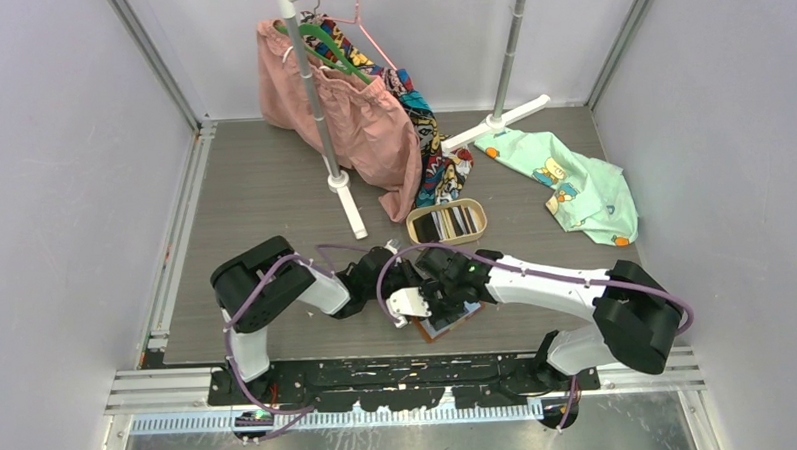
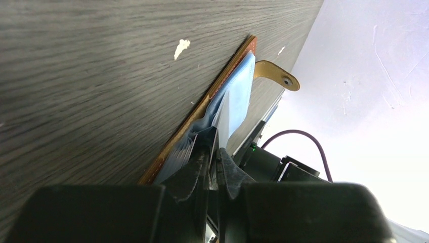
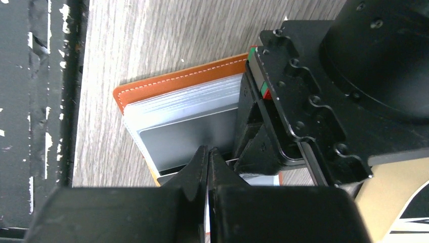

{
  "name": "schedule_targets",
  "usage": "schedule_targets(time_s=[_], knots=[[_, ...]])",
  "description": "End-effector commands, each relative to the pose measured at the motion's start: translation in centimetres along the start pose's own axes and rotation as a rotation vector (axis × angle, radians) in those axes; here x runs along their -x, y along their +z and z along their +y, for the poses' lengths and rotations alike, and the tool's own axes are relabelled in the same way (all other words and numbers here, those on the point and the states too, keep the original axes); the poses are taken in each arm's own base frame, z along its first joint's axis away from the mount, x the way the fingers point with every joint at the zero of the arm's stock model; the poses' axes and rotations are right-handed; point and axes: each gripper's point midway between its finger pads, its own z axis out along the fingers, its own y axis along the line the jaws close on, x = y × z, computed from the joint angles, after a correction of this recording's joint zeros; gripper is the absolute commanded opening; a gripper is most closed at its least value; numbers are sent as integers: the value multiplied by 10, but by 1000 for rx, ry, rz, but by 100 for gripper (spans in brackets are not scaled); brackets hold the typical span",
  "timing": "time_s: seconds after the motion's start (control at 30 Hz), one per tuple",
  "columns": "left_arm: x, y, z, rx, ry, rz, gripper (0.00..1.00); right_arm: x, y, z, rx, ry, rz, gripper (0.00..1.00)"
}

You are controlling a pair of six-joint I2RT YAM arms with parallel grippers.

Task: Put the credit cards into the card holder
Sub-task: Insert the credit card into the card holder.

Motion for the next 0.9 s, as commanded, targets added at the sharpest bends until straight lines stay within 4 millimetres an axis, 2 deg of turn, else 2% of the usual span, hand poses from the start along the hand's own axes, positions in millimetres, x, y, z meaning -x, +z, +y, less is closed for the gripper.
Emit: schedule_targets(time_s=[0.0, 0.43, 0.73, 0.8, 0.87], knots=[[-8, 2, 33, 108, 6, 35, 12, -6, 0, -9, -43, -27, 41, 1], [-9, 2, 35, 112, 9, 44, 24, -30, -9, -12, -50, -17, 118, 1], [-7, 1, 35, 113, 17, 41, 26, -45, -14, -17, -63, 11, 162, 1], [-6, 1, 35, 113, 21, 39, 27, -42, -17, -17, -63, 30, 138, 1], [-6, 0, 35, 114, 25, 42, 27, -27, -21, -12, -33, 48, 51, 1]])
